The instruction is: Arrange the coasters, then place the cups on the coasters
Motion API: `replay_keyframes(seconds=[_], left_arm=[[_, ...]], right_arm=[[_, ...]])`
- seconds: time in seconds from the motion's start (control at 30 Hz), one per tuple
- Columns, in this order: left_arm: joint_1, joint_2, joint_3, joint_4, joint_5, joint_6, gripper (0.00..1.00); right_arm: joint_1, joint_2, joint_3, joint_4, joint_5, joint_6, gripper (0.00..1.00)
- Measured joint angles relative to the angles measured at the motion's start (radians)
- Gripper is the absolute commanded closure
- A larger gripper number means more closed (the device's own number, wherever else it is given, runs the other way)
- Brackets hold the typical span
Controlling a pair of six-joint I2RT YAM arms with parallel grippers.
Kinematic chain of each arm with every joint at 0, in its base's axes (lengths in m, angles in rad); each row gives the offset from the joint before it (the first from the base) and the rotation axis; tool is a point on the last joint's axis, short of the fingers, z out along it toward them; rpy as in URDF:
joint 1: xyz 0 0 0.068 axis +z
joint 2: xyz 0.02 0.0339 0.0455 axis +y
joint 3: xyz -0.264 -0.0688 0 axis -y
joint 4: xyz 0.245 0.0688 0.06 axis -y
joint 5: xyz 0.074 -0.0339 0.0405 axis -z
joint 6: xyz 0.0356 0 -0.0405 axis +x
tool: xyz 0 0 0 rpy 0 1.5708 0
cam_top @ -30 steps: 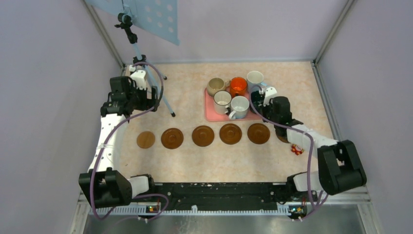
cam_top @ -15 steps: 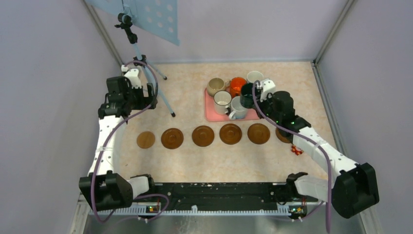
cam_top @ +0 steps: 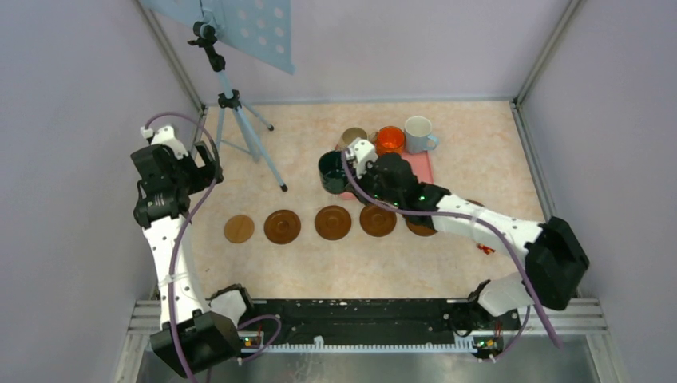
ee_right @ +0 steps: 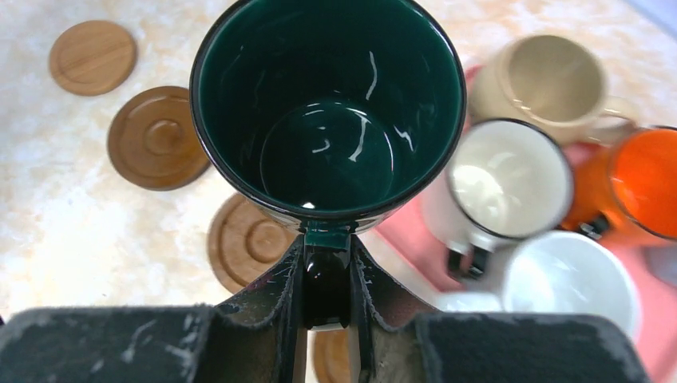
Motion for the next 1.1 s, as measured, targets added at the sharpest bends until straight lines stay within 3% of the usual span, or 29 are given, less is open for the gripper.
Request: replay_keyframes(seconds=[0.23,0.53,0.77,1.1], left_arm=[[0.018,0.014,0.011,-0.078,-0.06,0.012,0.01],[0.107,0.259,0.233,-0.196,-0.03,0.014,0.01],[0.135,0.406,0.378,-0.227,0.017,0.014,0.01],[0.153,0.417,0.397,-0.227,0.035,0.013,0.01]], right_arm=[[0.158,0.277,0.181,0.056,0.035,0.068,1.0],[0.308,0.579,0.421,0.159,0.162,0.138,1.0],[0.381,0.735,0.521,0.27,0.237,0.143,1.0],[0.418,0.918,0.698,0.304,0.315,0.135,1.0]])
